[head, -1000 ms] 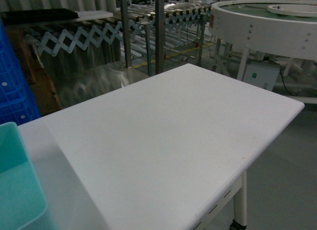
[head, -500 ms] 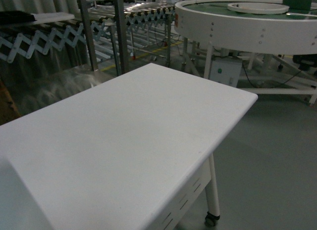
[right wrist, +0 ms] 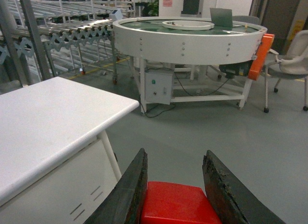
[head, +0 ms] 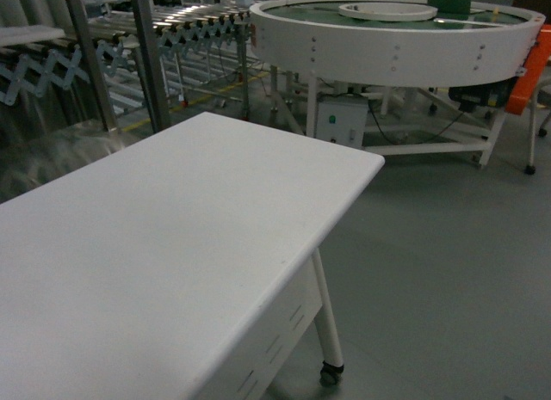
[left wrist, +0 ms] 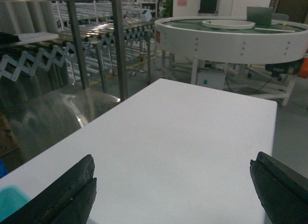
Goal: Pick red block from blue box to shelf
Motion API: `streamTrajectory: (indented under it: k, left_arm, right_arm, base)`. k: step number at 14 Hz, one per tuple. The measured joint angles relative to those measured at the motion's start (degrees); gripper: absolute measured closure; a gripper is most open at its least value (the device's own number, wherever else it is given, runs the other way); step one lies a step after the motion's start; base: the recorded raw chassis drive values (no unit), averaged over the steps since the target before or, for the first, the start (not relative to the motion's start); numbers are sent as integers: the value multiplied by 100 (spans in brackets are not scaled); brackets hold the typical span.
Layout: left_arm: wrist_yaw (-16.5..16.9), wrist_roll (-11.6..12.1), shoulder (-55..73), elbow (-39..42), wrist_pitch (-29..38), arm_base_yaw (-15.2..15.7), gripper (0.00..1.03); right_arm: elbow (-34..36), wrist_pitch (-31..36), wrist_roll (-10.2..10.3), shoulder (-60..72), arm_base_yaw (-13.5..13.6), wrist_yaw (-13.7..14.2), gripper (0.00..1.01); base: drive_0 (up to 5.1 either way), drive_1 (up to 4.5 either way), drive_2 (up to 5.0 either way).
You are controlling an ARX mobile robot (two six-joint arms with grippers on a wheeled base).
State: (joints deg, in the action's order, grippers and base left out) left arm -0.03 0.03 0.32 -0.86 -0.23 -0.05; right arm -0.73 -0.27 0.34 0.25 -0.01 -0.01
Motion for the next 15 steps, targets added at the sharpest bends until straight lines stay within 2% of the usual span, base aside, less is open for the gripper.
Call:
streamTrajectory:
  k: [15]
  left_arm:
    - [0, 0, 0, 0, 0, 0, 5]
  right_arm:
    - [0, 0, 0, 0, 0, 0, 73]
  base:
    - [-154, -154, -154]
